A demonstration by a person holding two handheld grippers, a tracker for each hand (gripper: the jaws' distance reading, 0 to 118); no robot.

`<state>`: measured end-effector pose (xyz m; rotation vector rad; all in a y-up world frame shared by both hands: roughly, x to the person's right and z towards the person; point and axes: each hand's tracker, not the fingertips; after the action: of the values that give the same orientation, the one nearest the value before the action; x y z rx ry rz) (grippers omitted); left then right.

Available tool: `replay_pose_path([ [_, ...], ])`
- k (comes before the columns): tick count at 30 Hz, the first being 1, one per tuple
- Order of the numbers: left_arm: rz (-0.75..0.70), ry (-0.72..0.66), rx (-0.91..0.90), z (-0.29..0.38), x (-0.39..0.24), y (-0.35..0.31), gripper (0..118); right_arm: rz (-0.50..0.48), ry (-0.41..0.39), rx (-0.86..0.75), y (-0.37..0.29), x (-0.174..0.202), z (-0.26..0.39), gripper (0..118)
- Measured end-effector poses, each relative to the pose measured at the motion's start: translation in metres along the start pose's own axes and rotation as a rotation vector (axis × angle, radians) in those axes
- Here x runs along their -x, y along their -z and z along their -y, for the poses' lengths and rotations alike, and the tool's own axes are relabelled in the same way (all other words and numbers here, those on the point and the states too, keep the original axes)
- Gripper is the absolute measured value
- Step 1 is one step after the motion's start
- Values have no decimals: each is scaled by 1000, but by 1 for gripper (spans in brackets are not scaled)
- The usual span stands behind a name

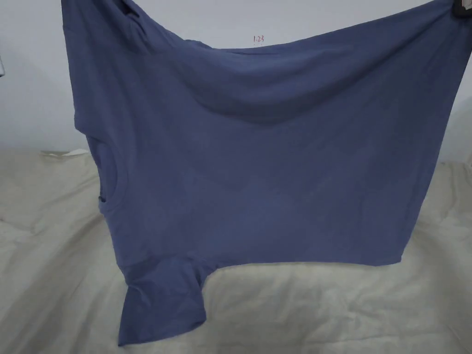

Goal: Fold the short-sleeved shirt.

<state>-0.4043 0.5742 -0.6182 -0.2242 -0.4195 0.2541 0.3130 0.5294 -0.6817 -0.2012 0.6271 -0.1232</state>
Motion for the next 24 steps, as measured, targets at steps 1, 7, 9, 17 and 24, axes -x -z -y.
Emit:
replay_pose_path([
  [1, -2, -1, 1, 9, 1, -2, 0, -5, 9, 2, -1, -2, 6, 3],
  [7, 6, -15, 19, 50, 11, -19, 0, -21, 33, 22, -15, -8, 37, 3],
  [9, 1, -22, 33, 70, 3, -28, 0, -23, 41, 39, -23, -9, 49, 3],
  [17, 35, -35, 50, 125, -5, -78, 0, -59, 66, 67, -73, 15, 98, 3],
  [24, 74, -80, 45, 188, -30, -152, 0, -98, 112, 77, -134, 56, 145, 3],
])
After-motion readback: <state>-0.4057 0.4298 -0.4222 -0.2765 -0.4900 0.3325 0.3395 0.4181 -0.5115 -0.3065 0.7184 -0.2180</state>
